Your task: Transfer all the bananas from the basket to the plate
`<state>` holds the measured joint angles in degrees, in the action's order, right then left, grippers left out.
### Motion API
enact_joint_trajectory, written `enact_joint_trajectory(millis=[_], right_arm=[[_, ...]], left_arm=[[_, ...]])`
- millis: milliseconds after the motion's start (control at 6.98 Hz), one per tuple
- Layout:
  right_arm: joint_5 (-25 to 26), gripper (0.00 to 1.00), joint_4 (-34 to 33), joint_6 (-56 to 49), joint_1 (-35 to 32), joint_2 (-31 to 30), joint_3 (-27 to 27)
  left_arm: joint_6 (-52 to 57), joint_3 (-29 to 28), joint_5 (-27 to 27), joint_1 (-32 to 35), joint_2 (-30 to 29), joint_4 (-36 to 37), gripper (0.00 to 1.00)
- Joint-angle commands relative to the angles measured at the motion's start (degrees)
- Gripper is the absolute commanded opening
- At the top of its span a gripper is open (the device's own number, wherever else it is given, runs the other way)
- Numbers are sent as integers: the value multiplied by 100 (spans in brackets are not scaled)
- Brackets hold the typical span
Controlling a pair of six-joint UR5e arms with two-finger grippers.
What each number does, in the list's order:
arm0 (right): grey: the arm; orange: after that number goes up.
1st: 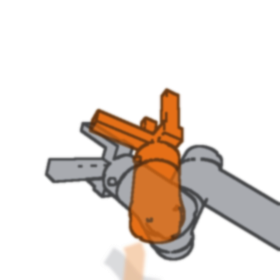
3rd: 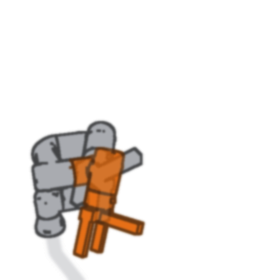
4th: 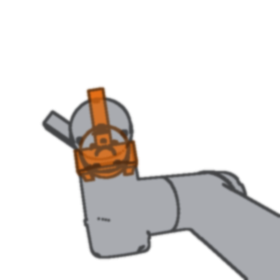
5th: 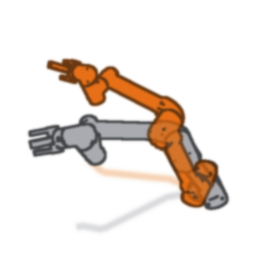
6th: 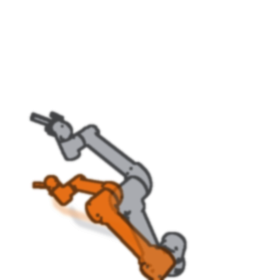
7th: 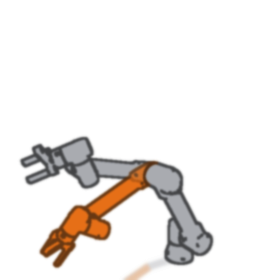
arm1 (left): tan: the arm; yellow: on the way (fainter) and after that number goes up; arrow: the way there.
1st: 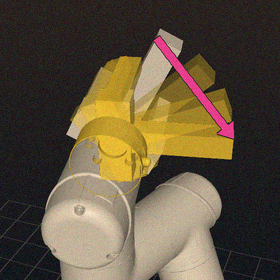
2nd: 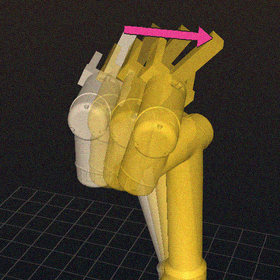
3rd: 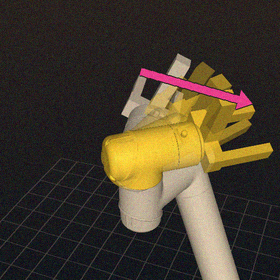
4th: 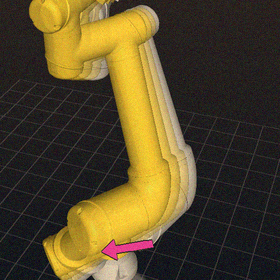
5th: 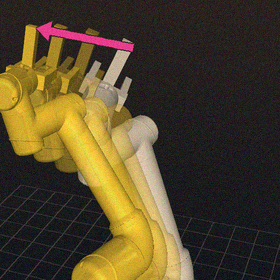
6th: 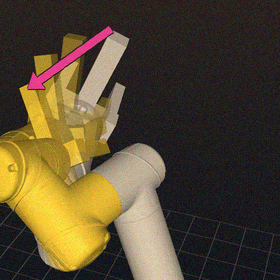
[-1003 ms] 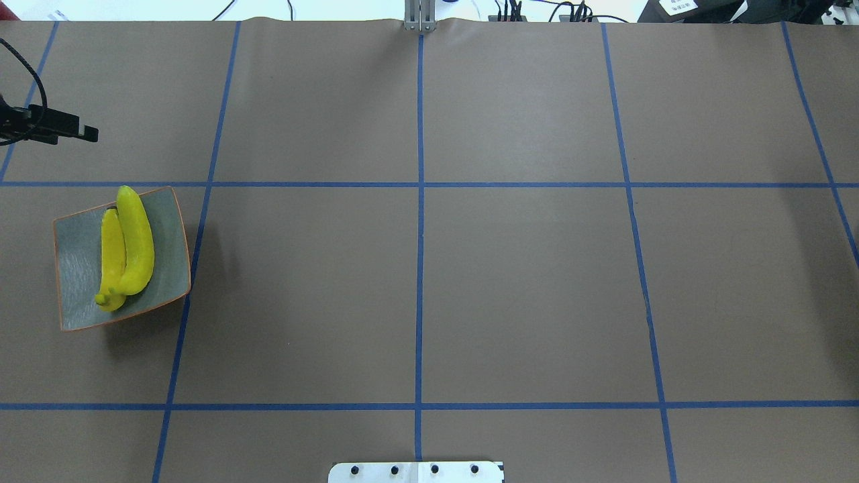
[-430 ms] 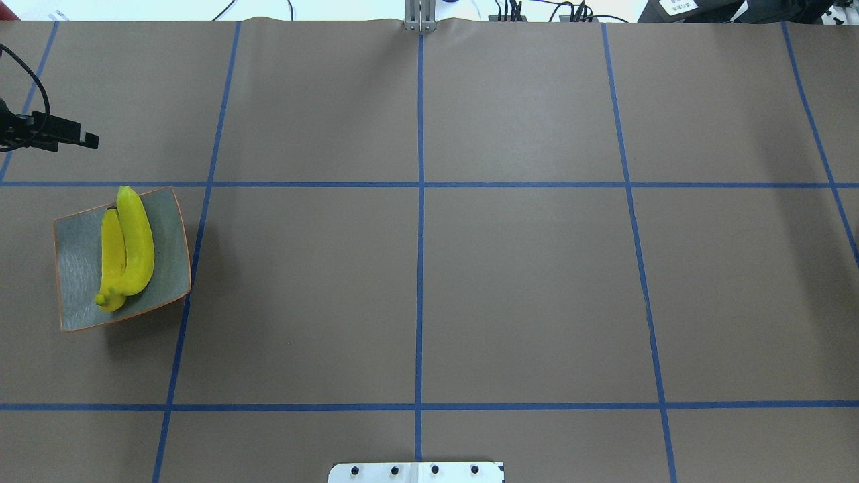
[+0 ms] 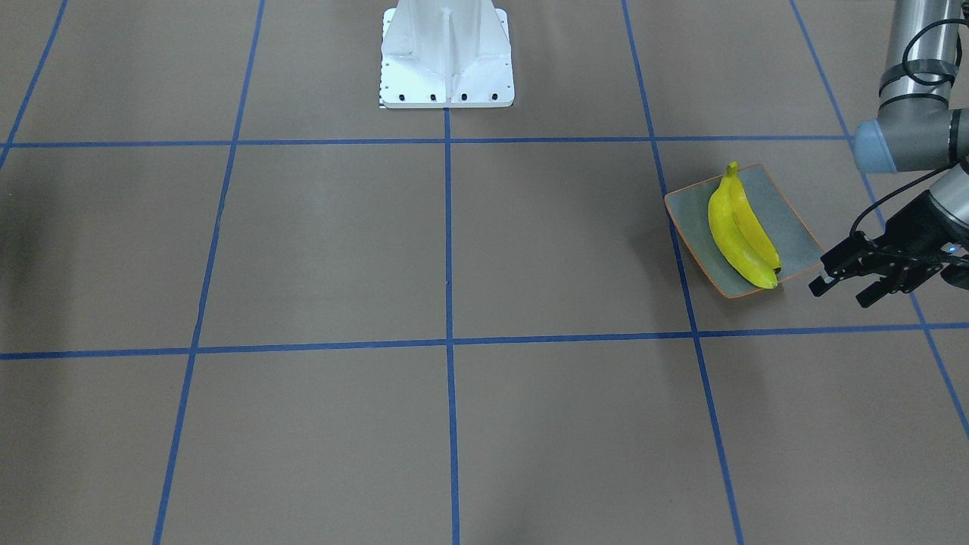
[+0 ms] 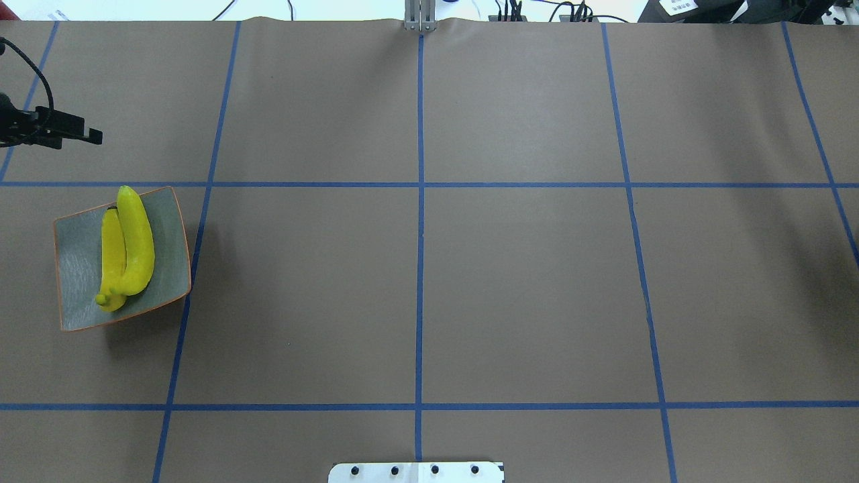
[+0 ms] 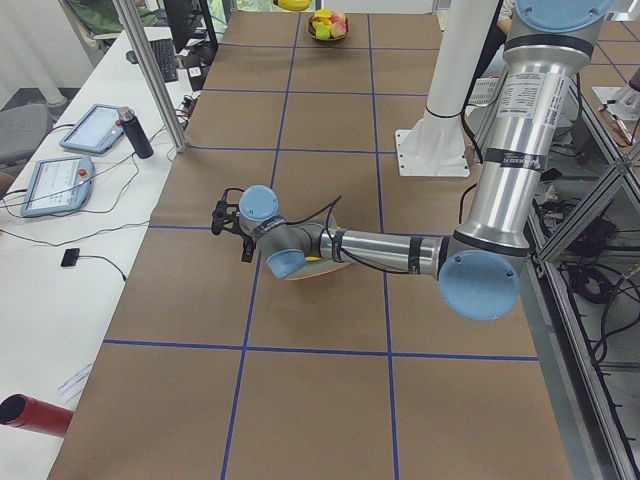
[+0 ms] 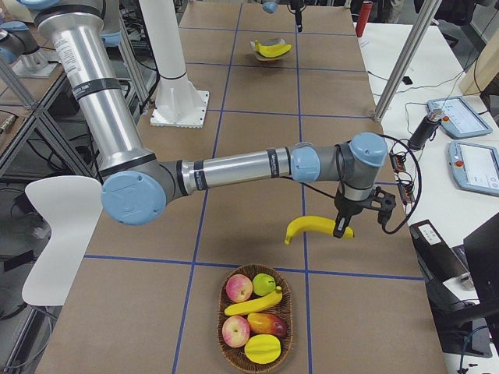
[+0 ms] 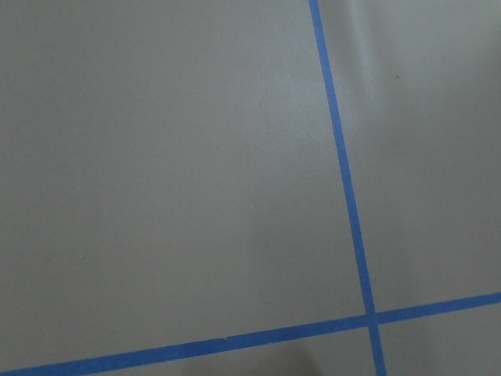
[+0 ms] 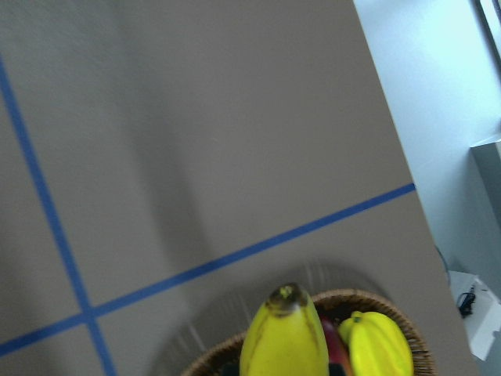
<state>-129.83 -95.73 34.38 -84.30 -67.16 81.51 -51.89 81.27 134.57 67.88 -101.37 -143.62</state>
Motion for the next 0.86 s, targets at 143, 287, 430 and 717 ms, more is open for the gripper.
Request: enact_joint_trajectory(millis=[143,287,430,717], right_arm=[[-1348,0,194,675,764,405,479],[-1412,0,778,1389,1097,501,506],[-1404,0,1698,2562,1474,598,524],[-1317,0,3056,4080,2248,843,542]], left_arm=[[-1162,73,8,-151,-566,-52,100],[-1592,82,-1,-300,-812,-52,100],[-2249,108,-1,-484,-1075,-60,100],[-3278,642,-1,-1010,-1445,-61,100]])
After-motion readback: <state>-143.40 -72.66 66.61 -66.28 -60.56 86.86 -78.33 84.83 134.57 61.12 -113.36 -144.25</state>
